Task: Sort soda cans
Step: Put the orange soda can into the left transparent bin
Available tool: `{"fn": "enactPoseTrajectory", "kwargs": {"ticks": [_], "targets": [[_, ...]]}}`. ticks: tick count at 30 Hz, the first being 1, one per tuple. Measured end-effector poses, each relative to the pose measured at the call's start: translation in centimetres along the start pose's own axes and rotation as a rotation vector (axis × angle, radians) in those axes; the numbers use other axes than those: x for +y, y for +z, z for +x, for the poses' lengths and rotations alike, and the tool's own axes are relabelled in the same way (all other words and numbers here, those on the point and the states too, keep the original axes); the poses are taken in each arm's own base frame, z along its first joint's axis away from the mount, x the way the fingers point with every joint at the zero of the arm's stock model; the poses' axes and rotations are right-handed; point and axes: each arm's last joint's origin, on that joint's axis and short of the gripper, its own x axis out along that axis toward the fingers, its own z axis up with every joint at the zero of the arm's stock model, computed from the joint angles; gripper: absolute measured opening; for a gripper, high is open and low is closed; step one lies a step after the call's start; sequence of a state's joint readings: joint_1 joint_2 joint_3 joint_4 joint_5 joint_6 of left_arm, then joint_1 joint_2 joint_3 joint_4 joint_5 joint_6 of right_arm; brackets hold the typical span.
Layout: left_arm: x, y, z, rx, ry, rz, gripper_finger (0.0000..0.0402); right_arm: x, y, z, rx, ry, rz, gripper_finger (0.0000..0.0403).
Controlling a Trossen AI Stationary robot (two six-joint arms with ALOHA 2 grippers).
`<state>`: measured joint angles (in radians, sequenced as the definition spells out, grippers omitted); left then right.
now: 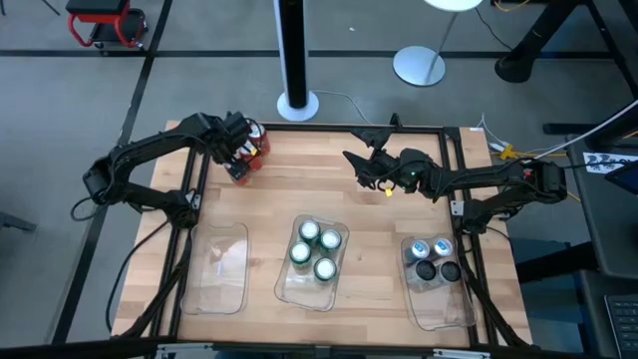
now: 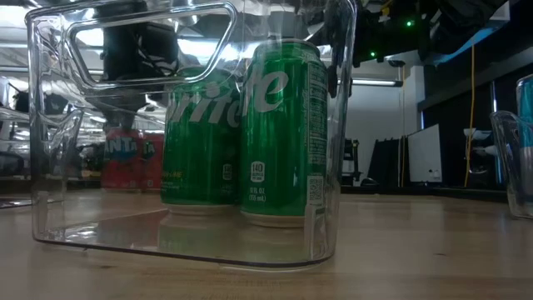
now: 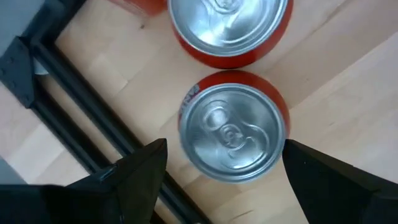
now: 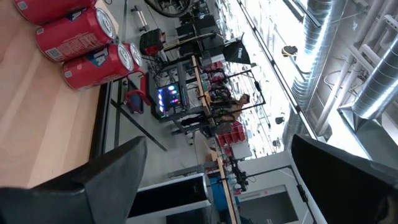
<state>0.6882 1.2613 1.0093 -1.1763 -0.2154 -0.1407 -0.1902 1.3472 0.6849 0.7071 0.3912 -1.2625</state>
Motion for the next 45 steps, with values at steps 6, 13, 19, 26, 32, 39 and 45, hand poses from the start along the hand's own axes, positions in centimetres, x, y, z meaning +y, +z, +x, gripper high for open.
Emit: {"fn": "enactPoseTrajectory", "kwargs": {"ticks": [6,13,19,26,32,39,45], "targets": [[-0.3,0.0,1.1,-0.014,-0.07,0.006,0.0308,0.0,0.0,0.0,0.0,0.0,0.0,0.0399],[0.1,0.0,1.5,-0.023,-0.048,-0.003,0.0308,0.0,0.0,0.0,0.0,0.0,0.0,0.0399],[0.0,0.3,1.7,-0.026,-0.053,-0.005,0.0308,0.0,0.0,0.0,0.0,0.0,0.0,0.0399],[0.0,0.3,1.7,-0.031,-0.052,-0.004,0.0308,0.0,0.0,0.0,0.0,0.0,0.0,0.0399],[0.0,0.4,1.7,-0.037,-0.053,-0.008,0.0308,0.0,0.0,0.0,0.0,0.0,-0.001,0.0399],[0.0,0.3,1.8,-0.022,-0.054,-0.021,0.033,0.0,0.0,0.0,0.0,0.0,-0.001,0.0399],[0.0,0.4,1.8,-0.034,-0.057,-0.02,0.039,0.0,0.0,0.0,0.0,0.001,-0.001,0.0399]]}}
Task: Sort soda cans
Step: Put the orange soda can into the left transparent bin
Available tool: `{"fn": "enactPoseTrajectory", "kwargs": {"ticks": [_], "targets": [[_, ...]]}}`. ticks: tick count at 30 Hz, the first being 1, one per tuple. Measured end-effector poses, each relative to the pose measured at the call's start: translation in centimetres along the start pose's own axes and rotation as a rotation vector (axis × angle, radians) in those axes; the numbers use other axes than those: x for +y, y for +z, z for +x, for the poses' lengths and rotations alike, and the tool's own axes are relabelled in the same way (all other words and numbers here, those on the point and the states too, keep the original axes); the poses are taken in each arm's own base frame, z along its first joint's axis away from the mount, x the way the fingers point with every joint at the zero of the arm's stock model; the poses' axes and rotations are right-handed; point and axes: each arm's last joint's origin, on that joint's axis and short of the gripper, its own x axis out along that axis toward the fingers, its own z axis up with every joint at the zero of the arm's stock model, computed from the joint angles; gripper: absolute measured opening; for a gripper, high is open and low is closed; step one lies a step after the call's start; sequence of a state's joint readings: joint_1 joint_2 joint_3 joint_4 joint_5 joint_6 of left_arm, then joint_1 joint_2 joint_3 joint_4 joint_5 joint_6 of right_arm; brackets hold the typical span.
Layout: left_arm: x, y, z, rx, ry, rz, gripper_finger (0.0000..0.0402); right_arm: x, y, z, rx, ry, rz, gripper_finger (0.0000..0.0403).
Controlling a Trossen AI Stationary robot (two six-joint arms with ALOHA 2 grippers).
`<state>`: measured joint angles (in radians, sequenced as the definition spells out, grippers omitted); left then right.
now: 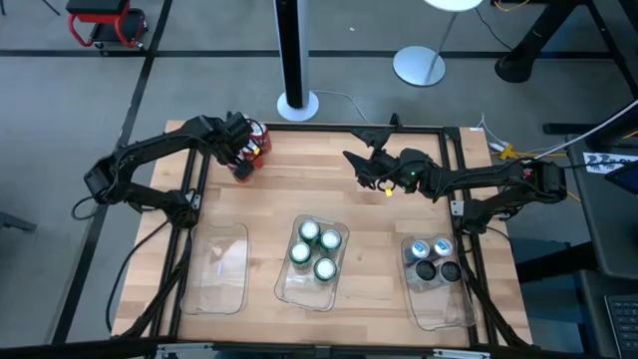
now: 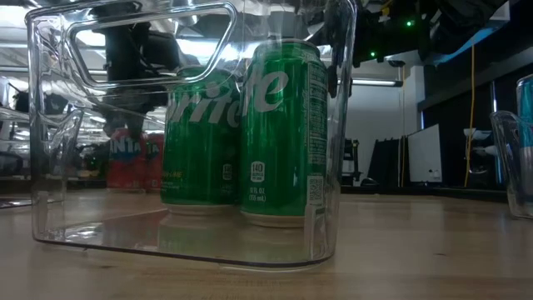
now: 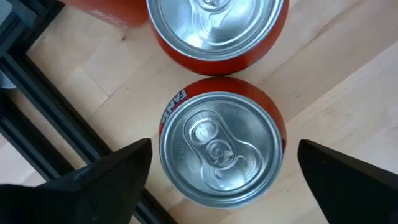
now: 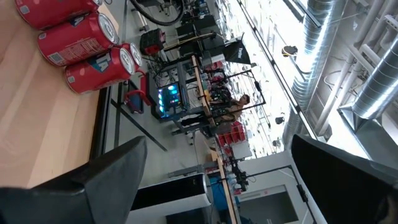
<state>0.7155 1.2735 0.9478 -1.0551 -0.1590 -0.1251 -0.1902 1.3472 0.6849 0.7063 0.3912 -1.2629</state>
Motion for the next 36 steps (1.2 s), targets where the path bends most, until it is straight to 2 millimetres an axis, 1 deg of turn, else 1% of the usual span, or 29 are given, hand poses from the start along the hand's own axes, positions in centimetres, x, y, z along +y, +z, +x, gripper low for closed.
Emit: {"fn": "enactPoseTrajectory", "kwargs": {"ticks": [3,7,13,18,23,27,31,36], "targets": [[0.0,0.0,0.1,-0.006,0.0,0.0,0.0396,0.0,0.0,0.0,0.0,0.0,0.0,0.0399],[-0.1,-0.3,1.0,-0.011,0.0,0.0,0.0394,0.0,0.0,0.0,0.0,0.0,0.0,0.0399],[-0.1,-0.4,1.1,-0.002,0.004,-0.003,0.0393,0.0,0.0,0.0,0.0,0.0,0.0,0.0399],[-0.3,0.0,1.7,-0.069,-0.005,-0.04,0.0393,0.0,0.0,0.0,0.0,0.0,0.0,0.0399],[-0.3,-0.4,2.2,0.014,0.005,-0.027,0.0393,0.0,0.0,0.0,0.0,0.0,0.0,0.0399],[-0.3,-0.4,2.2,0.015,0.004,-0.029,0.0392,0.0,0.0,0.0,0.0,0.0,0.0,0.0399],[-0.4,-0.1,2.2,-0.017,-0.001,-0.034,0.0378,0.0,0.0,0.0,0.0,0.0,0.0,0.0399],[-0.3,-0.4,2.2,0.013,0.003,-0.03,0.0341,0.0,0.0,0.0,0.0,0.0,0.0,0.0399]]}}
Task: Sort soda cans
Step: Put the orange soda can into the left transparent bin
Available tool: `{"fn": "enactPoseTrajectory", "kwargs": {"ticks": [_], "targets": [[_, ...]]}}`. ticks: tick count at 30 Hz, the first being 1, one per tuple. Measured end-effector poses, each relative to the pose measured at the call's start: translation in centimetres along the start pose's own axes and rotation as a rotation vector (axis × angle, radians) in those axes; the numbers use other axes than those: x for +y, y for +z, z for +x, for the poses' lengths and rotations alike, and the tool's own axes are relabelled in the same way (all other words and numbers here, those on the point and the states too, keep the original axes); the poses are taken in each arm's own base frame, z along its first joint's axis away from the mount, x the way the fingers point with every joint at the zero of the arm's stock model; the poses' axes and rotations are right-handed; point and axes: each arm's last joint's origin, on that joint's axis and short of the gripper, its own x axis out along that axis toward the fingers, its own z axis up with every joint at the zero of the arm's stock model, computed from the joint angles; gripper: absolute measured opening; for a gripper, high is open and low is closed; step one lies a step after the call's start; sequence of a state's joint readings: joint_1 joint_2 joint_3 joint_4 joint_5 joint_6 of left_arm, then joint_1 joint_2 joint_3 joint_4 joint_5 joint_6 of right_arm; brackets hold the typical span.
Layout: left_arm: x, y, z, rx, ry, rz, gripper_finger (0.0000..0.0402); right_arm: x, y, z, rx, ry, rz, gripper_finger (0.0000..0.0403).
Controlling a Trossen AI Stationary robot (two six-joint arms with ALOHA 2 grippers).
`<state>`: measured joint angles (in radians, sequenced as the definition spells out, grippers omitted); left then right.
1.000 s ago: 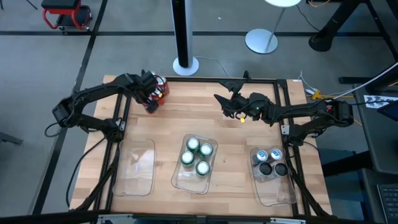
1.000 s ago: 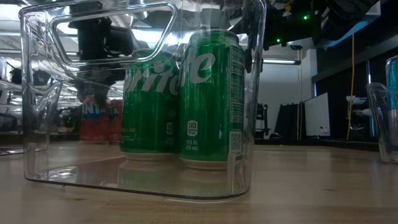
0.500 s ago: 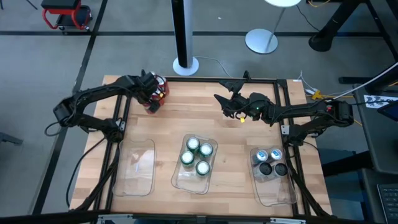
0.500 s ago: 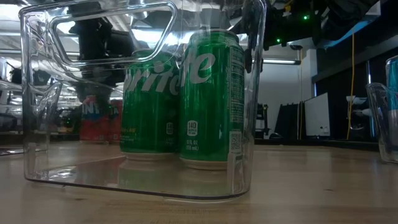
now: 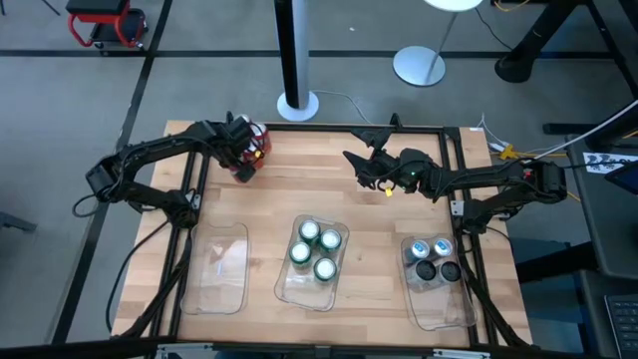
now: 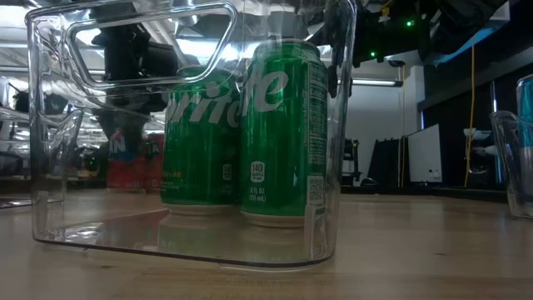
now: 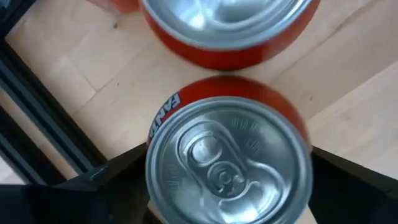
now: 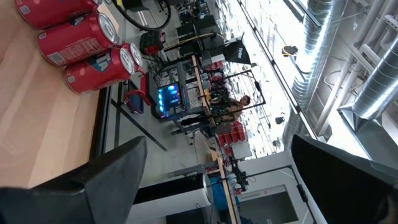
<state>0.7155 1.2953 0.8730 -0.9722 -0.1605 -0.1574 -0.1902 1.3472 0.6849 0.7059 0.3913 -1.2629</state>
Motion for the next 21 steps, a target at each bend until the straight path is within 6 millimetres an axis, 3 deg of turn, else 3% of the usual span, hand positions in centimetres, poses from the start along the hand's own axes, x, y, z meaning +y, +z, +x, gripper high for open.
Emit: {"fn": "enactPoseTrajectory", "kwargs": {"ticks": [6,13,21], "targets": [[0.0,-0.2,-0.1,0.017,0.002,0.015,0.0297,0.0,0.0,0.0,0.0,0.0,0.0,0.0399],[0.0,-0.5,-0.7,0.05,0.005,0.044,0.0293,0.0,0.0,0.0,0.0,0.0,0.0,0.0399],[-0.5,-1.1,-5.8,-0.024,-0.012,0.039,0.0294,0.0,0.0,0.0,0.0,0.0,-0.003,0.0399]]}}
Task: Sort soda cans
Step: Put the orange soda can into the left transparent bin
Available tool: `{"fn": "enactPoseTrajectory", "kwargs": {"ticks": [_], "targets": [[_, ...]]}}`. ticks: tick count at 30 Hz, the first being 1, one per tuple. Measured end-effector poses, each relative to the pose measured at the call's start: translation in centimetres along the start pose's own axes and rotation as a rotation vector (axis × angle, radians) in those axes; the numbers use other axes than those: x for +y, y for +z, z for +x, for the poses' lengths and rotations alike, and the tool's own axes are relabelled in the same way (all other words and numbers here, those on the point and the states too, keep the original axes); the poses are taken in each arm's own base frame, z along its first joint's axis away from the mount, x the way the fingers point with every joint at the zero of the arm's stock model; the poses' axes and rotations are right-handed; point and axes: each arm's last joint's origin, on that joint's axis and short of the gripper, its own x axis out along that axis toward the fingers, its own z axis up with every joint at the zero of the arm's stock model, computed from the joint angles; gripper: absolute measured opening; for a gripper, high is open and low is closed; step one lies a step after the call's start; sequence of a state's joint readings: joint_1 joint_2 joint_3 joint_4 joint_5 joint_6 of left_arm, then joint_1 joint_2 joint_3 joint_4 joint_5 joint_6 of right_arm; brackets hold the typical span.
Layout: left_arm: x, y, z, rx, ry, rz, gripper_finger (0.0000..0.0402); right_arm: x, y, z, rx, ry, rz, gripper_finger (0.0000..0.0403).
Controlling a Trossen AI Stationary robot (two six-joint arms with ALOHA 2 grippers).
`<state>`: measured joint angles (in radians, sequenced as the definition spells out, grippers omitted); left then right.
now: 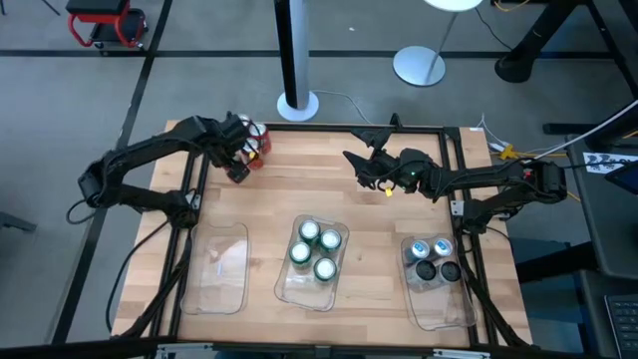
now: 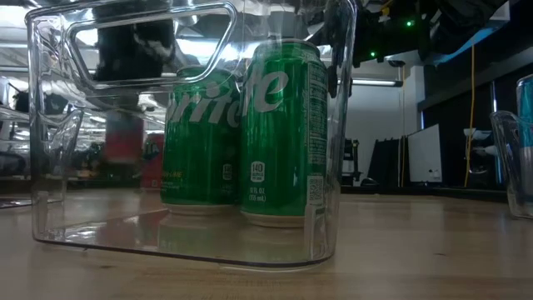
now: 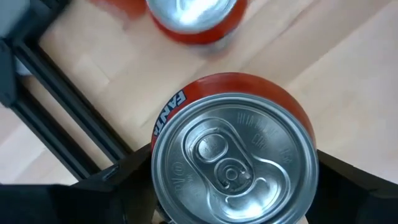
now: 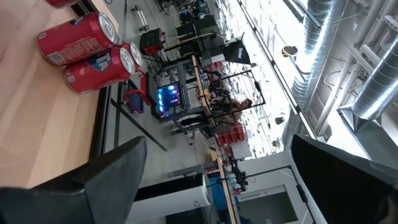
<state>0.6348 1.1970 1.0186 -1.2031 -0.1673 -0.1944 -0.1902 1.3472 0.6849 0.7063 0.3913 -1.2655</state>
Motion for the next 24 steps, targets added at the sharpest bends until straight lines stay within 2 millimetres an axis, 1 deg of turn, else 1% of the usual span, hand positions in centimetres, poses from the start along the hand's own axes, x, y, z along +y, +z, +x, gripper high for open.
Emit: {"fn": "enactPoseTrajectory", "kwargs": {"ticks": [8,13,18,24], "targets": [[-0.4,-1.4,-6.7,-0.133,-0.06,-0.025,0.0294,0.0,0.0,0.0,0.0,0.0,0.0,0.0399],[-1.2,-2.6,-9.9,-0.182,-0.115,-0.027,0.0294,0.0,0.0,0.0,0.0,0.0,0.0,0.0399],[-2.4,-3.7,-11.9,-0.189,-0.17,0.0,0.0294,0.0,0.0,0.0,0.0,0.0,0.0,0.0399],[-4.4,-5.5,-12.9,-0.147,-0.261,0.071,0.0294,0.0,0.0,0.0,0.0,0.0,0.0,0.0399]]}}
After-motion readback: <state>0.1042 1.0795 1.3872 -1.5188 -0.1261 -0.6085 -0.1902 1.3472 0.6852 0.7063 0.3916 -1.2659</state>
